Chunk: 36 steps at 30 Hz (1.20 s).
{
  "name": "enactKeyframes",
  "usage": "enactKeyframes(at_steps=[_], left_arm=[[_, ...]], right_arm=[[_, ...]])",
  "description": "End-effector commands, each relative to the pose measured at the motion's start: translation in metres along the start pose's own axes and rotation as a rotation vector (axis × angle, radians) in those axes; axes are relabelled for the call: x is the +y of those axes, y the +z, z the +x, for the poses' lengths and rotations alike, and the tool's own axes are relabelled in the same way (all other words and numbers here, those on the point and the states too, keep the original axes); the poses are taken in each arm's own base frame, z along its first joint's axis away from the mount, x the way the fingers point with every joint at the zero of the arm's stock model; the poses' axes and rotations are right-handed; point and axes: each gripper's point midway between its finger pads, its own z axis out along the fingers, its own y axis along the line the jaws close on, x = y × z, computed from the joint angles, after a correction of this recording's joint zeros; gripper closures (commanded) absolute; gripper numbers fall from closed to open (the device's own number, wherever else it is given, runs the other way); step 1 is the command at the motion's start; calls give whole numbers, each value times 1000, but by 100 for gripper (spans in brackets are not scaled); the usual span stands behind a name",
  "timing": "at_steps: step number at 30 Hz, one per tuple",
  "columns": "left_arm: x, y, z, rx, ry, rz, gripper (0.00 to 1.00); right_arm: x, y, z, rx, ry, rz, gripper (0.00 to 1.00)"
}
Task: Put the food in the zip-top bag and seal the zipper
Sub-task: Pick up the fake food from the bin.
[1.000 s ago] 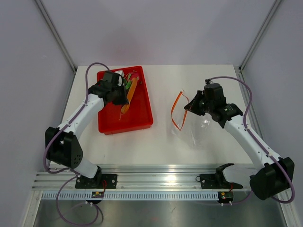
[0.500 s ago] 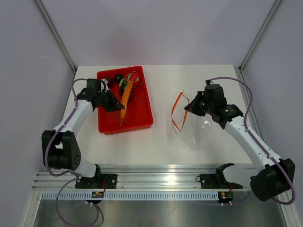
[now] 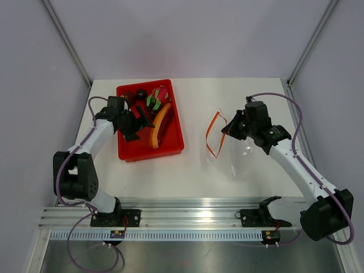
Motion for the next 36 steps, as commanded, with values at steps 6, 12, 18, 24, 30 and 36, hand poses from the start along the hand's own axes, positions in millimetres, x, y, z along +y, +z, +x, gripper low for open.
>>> enactKeyframes(at_steps=[6, 12, 18, 24, 30, 36], left_arm=[[-40, -8, -62, -147, 260, -134, 5], [-55, 26, -82, -72, 370, -186, 11], [-48, 64, -80, 20, 411, -249, 12], [-54, 83, -66, 86, 417, -195, 18], [-65, 87, -46, 134, 425, -154, 32], [-68, 89, -33, 154, 424, -138, 36]], right_arm=[[8, 7, -3, 4, -26, -28, 100], [5, 6, -3, 3, -34, -11, 100], [5, 8, -4, 9, -36, -4, 100], [4, 11, -5, 17, -36, 7, 100], [5, 11, -5, 18, -35, 6, 100], [2, 10, -2, 19, -31, 12, 100]])
